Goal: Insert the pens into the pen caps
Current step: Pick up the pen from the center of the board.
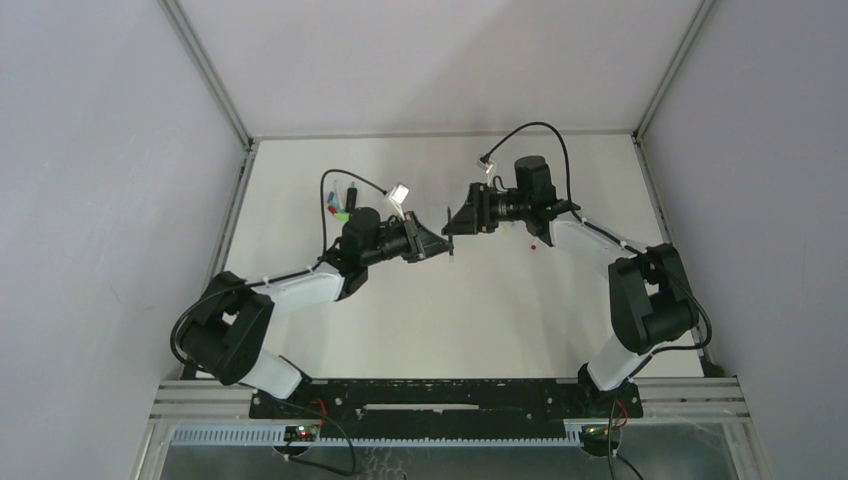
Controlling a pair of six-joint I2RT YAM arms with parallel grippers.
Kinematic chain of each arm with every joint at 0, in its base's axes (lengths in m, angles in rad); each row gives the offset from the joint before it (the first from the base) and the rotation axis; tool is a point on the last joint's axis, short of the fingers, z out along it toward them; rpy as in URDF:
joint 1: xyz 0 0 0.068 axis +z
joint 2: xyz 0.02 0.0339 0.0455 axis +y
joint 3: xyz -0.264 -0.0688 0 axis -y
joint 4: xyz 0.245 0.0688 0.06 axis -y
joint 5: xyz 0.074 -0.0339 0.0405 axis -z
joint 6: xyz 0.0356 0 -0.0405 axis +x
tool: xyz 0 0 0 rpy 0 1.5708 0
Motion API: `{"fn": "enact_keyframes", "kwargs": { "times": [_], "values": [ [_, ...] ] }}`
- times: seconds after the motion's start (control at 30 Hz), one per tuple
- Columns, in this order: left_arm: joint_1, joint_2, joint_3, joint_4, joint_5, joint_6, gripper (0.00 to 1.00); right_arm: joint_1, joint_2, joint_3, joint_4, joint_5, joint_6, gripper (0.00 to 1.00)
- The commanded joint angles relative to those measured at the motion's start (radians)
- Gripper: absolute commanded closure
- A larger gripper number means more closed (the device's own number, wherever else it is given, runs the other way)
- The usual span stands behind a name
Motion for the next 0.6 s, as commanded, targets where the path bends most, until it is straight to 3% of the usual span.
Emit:
{"fn": "enact_keyframes", "kwargs": {
  "times": [0.0,0.2,0.4,0.57],
  "values": [
    [-0.013,-0.004,0.012,0.091,0.029,-0.029,1.0,0.018,0.013,0.017,0.058,0.035,0.037,0.37],
    [-0.016,0.003,-0.003,0.132,0.038,-0.047,1.0,0.016,0.022,0.017,0.08,0.035,0.085,0.51],
    [-0.017,0.011,-0.002,0.155,0.043,-0.065,0.99,0.019,0.017,0.017,0.089,0.012,0.1,0.84],
    [-0.016,-0.017,-0.02,0.159,0.037,-0.061,0.8,0.008,-0.001,0.017,0.087,-0.034,0.084,0.96]
  ]
}}
